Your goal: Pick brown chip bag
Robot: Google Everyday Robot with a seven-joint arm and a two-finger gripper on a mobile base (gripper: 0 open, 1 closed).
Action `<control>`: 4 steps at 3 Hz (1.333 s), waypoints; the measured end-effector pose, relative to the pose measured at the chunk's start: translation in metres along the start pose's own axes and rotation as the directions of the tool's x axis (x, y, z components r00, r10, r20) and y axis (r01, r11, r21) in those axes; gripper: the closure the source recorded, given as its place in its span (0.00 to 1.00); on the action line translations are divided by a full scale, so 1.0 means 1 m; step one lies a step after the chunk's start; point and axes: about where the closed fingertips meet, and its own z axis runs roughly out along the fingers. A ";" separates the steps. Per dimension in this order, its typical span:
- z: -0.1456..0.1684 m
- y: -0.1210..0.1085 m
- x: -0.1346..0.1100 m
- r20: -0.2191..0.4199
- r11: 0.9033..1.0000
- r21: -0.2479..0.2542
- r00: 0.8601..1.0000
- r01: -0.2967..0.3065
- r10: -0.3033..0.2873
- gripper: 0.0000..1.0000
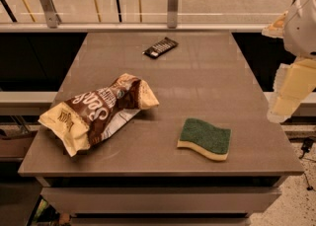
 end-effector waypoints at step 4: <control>0.030 0.002 -0.121 0.165 0.826 0.188 0.812 0.531 -0.560 0.00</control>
Offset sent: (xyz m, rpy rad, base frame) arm 0.0324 0.0858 -0.0008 -0.0460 -0.3171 0.4919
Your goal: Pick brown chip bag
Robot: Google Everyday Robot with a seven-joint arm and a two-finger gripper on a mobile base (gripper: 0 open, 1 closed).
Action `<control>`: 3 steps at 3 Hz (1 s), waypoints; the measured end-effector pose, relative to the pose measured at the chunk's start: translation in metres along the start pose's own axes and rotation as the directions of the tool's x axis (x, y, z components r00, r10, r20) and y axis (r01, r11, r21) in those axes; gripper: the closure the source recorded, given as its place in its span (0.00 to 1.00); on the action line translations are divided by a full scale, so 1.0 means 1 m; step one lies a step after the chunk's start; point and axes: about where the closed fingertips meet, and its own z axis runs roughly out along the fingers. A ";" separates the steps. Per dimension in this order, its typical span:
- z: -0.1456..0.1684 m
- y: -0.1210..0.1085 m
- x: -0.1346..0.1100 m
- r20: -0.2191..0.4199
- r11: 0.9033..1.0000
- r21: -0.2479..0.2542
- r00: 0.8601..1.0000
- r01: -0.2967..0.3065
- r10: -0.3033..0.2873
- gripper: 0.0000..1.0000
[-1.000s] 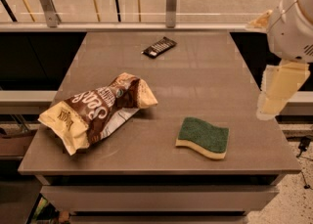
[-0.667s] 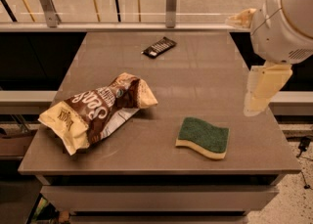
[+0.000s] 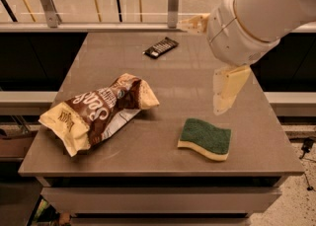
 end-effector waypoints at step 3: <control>0.077 0.000 -0.066 0.135 0.965 -0.158 0.973 0.209 -0.189 0.00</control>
Offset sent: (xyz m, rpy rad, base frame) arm 0.0071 0.0969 -0.0687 -0.1078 0.1535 0.2902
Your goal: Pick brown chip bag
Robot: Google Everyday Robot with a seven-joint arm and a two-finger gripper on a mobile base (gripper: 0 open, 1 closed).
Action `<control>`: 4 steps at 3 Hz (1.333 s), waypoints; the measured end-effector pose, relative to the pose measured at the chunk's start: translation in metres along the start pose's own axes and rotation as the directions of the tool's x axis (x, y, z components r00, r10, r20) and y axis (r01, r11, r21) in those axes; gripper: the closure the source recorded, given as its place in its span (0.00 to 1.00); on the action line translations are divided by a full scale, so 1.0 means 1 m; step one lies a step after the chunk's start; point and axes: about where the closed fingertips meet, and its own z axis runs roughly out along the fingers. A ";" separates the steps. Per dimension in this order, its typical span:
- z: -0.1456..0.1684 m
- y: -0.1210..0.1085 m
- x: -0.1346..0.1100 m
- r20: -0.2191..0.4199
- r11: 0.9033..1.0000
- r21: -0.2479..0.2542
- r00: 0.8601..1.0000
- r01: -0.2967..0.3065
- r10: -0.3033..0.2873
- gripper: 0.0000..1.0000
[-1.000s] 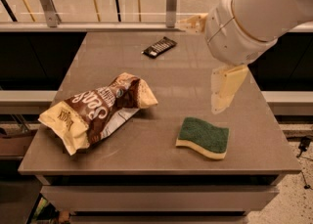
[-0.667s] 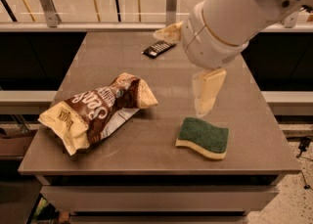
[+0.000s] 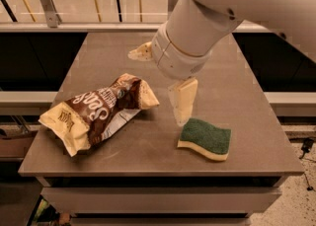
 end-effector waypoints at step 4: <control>0.033 -0.016 -0.017 0.055 0.996 -0.058 0.996 0.067 -0.064 0.00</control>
Offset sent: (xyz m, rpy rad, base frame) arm -0.0047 0.0174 -0.0138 0.0018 0.0297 0.0600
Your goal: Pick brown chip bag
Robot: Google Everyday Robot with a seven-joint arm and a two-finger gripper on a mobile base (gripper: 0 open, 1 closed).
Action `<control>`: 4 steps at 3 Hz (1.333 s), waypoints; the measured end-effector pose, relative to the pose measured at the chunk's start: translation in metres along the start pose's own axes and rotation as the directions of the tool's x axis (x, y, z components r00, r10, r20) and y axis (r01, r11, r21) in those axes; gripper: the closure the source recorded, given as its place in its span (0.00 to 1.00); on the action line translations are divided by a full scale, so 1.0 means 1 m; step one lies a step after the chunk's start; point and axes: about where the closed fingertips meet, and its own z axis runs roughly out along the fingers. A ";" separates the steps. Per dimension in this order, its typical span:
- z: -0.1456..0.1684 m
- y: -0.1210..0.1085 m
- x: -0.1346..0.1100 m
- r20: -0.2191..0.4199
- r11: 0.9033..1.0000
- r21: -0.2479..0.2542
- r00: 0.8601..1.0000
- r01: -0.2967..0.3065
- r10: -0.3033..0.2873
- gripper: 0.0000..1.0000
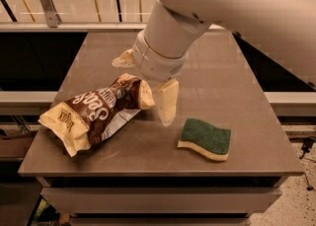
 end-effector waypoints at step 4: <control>0.078 -0.051 -0.020 0.156 0.991 -0.071 0.983 0.111 -0.099 0.21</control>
Offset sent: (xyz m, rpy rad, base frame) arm 0.0473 0.0763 -0.0583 0.0398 0.1340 0.1789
